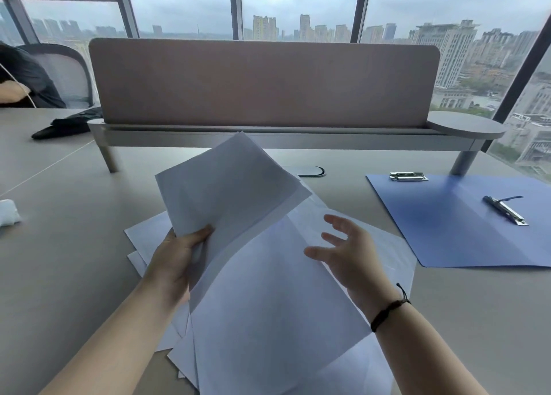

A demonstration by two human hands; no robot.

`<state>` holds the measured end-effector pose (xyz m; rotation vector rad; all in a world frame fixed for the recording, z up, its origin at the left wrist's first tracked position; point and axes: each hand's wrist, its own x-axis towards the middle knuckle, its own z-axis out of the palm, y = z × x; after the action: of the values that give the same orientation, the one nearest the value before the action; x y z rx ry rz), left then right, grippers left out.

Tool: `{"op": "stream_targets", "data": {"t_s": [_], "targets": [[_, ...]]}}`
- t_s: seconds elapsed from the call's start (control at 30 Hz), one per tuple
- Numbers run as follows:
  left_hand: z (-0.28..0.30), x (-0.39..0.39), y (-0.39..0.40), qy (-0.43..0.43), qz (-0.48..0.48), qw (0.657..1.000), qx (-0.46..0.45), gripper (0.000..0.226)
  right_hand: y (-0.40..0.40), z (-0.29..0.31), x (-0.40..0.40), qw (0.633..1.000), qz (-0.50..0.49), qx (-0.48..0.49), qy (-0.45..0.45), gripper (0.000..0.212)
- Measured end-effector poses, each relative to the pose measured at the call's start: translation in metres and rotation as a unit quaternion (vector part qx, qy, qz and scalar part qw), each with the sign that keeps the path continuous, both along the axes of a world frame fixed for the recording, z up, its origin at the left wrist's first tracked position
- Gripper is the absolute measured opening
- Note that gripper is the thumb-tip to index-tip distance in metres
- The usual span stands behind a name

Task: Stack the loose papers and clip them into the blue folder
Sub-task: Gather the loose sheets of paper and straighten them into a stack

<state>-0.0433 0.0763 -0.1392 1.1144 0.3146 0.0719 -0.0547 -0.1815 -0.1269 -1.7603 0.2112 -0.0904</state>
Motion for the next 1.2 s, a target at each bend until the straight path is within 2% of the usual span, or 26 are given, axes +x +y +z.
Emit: {"op": "stream_targets", "data": {"t_s": [0.07, 0.13, 0.17, 0.23, 0.27, 0.3, 0.4, 0.57, 0.67, 0.77, 0.87, 0.93, 1.07, 1.2], "targets": [[-0.001, 0.001, 0.002, 0.0, 0.005, 1.0, -0.002, 0.04, -0.001, 0.001, 0.0, 1.0, 0.025, -0.015, 0.006, 0.078], [-0.001, 0.001, 0.004, -0.002, 0.004, 1.0, 0.001, 0.043, -0.002, 0.0, -0.001, 0.996, 0.067, -0.031, 0.048, 0.074], [-0.001, 0.0, 0.005, -0.004, 0.0, 1.0, 0.002, 0.044, -0.001, -0.001, -0.002, 0.992, 0.09, -0.054, 0.076, 0.062], [-0.001, 0.001, 0.007, -0.006, -0.003, 1.0, 0.006, 0.046, 0.001, -0.002, -0.003, 0.98, 0.125, -0.11, 0.106, 0.021], [-0.002, 0.001, 0.008, -0.008, -0.004, 1.0, 0.01, 0.047, 0.002, -0.003, -0.005, 0.976, 0.133, -0.136, 0.104, 0.008], [-0.001, 0.001, 0.008, -0.013, -0.008, 1.0, 0.017, 0.045, 0.002, -0.004, -0.004, 0.973, 0.129, -0.166, 0.092, 0.005], [0.004, -0.001, 0.006, -0.029, -0.018, 0.998, 0.049, 0.033, -0.001, -0.002, -0.001, 0.971, 0.097, -0.207, 0.062, 0.012], [0.008, 0.004, 0.016, -0.03, -0.002, 0.997, 0.072, 0.029, -0.015, 0.012, -0.001, 0.992, 0.035, -0.094, 0.074, 0.018], [0.006, 0.006, 0.023, -0.015, 0.0, 0.997, 0.079, 0.029, -0.023, 0.018, 0.001, 0.996, -0.009, -0.063, 0.065, 0.024], [0.004, 0.007, 0.023, -0.002, 0.0, 0.995, 0.096, 0.021, -0.029, 0.019, 0.001, 0.996, -0.053, -0.053, 0.041, 0.028], [0.003, 0.006, 0.02, 0.0, -0.023, 0.995, 0.095, 0.027, -0.03, 0.02, 0.001, 0.996, -0.083, -0.014, 0.018, 0.028], [0.004, 0.003, 0.016, -0.008, -0.048, 0.994, 0.101, 0.03, -0.031, 0.022, 0.0, 0.996, -0.088, 0.018, 0.001, 0.029], [0.007, -0.003, 0.002, -0.038, -0.051, 0.987, 0.145, 0.022, -0.04, 0.031, -0.003, 0.991, -0.114, 0.053, -0.035, 0.032], [0.01, -0.013, -0.01, -0.027, -0.077, 0.986, 0.142, 0.021, -0.05, 0.039, -0.006, 0.981, -0.131, 0.127, -0.061, 0.024]]}}
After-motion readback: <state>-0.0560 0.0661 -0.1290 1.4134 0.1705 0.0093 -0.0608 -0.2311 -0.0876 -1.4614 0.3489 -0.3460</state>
